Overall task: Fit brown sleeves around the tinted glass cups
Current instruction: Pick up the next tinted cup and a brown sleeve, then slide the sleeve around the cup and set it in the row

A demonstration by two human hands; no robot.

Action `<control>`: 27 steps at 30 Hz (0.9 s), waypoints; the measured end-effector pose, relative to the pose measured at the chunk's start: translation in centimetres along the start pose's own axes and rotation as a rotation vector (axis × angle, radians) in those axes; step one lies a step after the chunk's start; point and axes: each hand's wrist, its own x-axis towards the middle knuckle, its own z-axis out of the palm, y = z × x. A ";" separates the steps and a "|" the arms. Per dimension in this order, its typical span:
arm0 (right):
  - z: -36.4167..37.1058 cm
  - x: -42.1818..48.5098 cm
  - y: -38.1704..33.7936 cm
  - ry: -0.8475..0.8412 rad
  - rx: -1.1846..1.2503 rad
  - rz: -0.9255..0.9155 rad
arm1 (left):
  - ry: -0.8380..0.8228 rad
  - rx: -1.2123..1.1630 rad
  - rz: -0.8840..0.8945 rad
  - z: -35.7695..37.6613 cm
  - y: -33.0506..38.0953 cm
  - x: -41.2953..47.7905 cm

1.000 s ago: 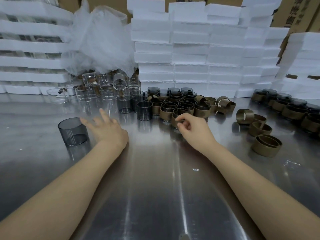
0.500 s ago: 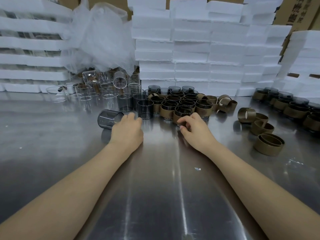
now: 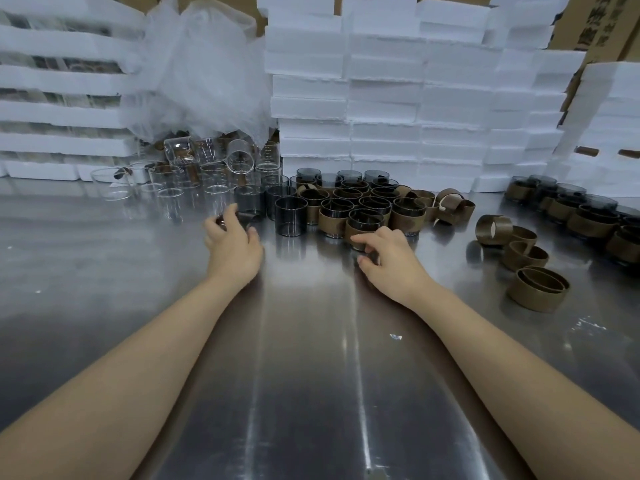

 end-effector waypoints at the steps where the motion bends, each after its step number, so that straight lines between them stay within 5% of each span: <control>1: 0.1 0.1 0.2 -0.015 0.000 0.017 | -0.050 0.023 0.050 0.2 0.2 -0.2; 8: 0.1 0.4 0.3 -0.136 0.048 0.040 | -0.395 -0.171 0.375 1.7 2.5 -3.1; 15: 0.0 -0.4 -1.1 -0.100 0.416 -0.128 | -0.581 -0.690 0.140 2.1 3.8 -4.2; 27: -0.1 -0.6 -1.5 -0.017 0.510 -0.202 | -0.619 -0.799 -0.004 1.6 4.0 -4.0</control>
